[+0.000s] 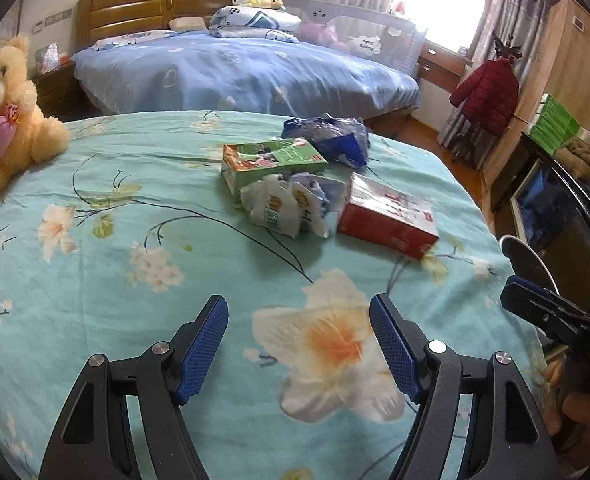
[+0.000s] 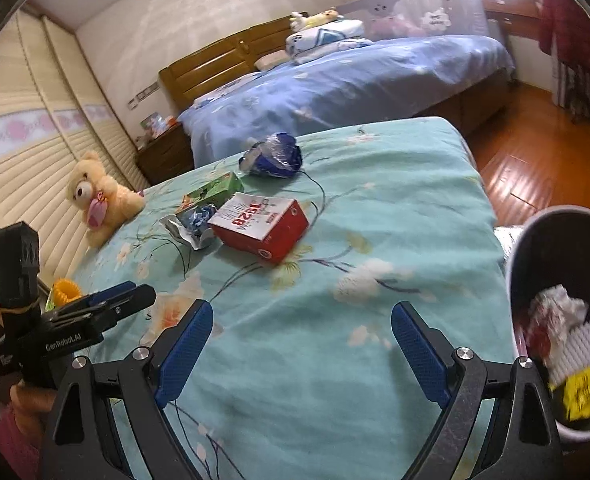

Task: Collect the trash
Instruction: 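Move both tools back from the bin to the remaining trash on the bed, then grasp the crumpled blue-white wrapper with the left tool while the right grasps the red-white carton, then carry the wrapper over the bin with left tool while right carries the carton, then open the left tool over the bin while the right tool opens, dropping both items, then move both open tools from the bin back to the green carton and blue bag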

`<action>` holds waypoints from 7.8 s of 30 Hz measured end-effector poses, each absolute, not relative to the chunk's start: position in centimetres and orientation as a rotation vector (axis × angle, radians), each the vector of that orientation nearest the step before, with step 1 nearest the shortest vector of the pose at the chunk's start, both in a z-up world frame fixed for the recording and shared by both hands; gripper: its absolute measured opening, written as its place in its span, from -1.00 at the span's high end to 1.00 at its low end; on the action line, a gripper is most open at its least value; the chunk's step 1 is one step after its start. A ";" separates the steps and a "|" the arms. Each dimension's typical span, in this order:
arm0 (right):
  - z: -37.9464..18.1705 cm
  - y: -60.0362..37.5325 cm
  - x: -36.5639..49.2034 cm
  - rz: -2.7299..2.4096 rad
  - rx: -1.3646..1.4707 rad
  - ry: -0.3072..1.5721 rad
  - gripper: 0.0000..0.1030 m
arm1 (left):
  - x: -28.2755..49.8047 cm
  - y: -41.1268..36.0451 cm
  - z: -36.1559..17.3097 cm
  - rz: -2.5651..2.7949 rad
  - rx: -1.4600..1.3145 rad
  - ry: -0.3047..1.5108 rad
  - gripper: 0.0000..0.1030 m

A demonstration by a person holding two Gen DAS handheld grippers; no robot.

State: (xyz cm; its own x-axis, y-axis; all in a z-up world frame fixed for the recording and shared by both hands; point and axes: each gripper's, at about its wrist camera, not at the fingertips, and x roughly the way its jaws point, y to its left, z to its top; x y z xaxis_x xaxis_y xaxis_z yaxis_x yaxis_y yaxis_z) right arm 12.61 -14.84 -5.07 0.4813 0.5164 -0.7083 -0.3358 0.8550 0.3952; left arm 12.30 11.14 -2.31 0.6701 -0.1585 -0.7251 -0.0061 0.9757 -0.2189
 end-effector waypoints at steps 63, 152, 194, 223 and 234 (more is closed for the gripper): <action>-5.8 -12.2 12.9 0.371 0.047 0.969 -0.45 | 12.0 10.5 -3.1 -0.204 -0.212 0.864 0.64; -5.5 -35.4 9.2 -0.074 0.381 0.925 -0.08 | 20.6 -16.1 -3.2 -0.543 0.068 0.905 0.60; -3.4 -34.1 9.6 -0.011 0.472 0.881 -0.53 | 18.0 -11.2 -2.9 -0.452 0.012 0.886 -0.10; -4.2 -17.7 12.3 0.363 0.376 0.937 -0.95 | 11.5 8.1 -1.9 -0.124 -0.125 0.843 -0.40; -5.0 -13.7 15.3 0.470 0.305 0.910 -0.95 | 14.7 11.8 -2.7 -0.099 -0.123 0.866 -0.44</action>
State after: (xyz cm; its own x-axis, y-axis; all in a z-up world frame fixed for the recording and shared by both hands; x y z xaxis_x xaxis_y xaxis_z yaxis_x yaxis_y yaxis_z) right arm 15.32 -13.74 -5.01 0.5235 0.5118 -0.6811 -0.2599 0.8573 0.4444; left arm 14.66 11.79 -2.68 0.6440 -0.1364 -0.7528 0.0363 0.9883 -0.1480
